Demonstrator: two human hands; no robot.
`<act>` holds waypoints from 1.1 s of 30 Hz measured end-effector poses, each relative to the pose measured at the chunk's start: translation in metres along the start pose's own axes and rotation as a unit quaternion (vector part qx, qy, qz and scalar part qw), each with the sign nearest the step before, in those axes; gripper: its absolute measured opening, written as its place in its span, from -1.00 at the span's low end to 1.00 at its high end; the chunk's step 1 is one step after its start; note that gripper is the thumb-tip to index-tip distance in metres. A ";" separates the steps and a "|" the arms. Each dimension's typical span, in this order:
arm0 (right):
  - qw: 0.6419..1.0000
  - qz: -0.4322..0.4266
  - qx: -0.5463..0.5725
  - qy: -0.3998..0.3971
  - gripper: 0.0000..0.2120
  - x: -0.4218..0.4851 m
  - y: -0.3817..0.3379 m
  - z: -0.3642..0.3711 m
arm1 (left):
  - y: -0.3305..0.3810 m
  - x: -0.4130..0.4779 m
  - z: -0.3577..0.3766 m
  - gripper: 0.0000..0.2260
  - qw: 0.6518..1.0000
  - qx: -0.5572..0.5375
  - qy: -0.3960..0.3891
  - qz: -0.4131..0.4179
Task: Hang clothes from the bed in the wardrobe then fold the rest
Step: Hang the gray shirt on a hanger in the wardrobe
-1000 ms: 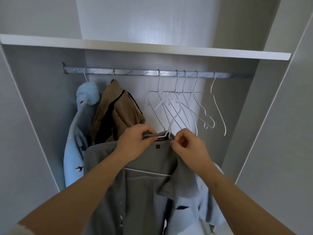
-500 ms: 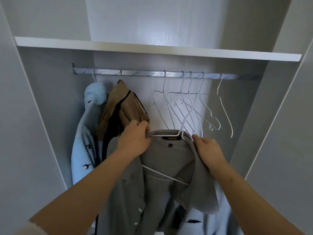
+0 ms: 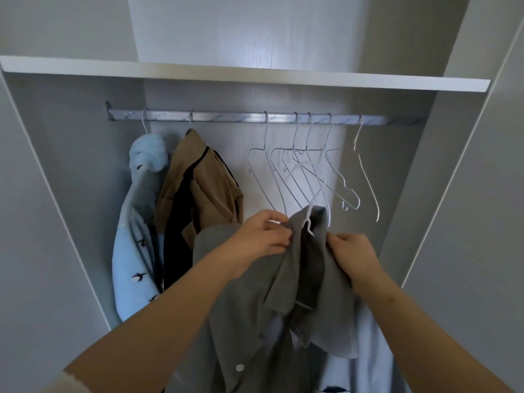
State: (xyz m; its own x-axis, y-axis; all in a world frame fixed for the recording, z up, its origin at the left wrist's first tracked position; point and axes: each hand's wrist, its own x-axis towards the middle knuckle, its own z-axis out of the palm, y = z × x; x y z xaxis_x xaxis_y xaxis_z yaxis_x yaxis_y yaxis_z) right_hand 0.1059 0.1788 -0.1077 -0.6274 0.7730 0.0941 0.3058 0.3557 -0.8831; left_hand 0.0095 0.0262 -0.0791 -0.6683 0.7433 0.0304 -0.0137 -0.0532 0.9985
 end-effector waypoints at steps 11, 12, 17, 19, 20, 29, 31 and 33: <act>0.991 0.054 0.111 0.060 -0.70 0.007 0.003 -0.027 | -0.002 0.035 -0.013 -0.71 0.865 0.443 0.113 0.206; 0.989 0.057 0.116 0.071 -0.67 0.007 0.005 -0.032 | -0.003 0.037 -0.011 -0.72 0.875 0.425 0.123 0.198; 0.981 0.092 0.136 0.100 -0.64 0.007 0.019 -0.047 | -0.013 0.042 0.007 -0.80 0.933 0.316 0.102 0.138; 0.979 0.093 0.140 0.112 -0.66 0.006 0.025 -0.053 | -0.017 0.046 0.009 -0.79 0.947 0.268 0.127 0.120; 0.979 0.092 0.140 0.119 -0.68 0.007 0.028 -0.056 | -0.019 0.049 0.009 -0.79 0.949 0.255 0.149 0.109; 0.979 0.095 0.122 0.136 -0.57 0.014 0.043 -0.096 | -0.035 0.082 0.036 -0.38 0.843 0.512 0.132 0.097; 0.979 0.093 0.120 0.138 -0.61 0.015 0.047 -0.109 | -0.032 0.089 0.042 -0.30 0.815 0.545 0.161 0.115; 0.979 0.087 0.122 0.135 -0.64 0.016 0.052 -0.122 | -0.027 0.096 0.049 -0.35 0.780 0.597 0.127 0.142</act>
State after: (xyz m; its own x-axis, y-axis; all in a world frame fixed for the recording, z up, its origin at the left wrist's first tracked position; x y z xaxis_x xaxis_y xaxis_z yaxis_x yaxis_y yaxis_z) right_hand 0.1989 0.2740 -0.0960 -0.3588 0.9332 0.0219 0.1897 0.0958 -0.9772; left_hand -0.0177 0.1316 -0.1008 -0.6454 0.6509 0.3997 0.7626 0.5787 0.2890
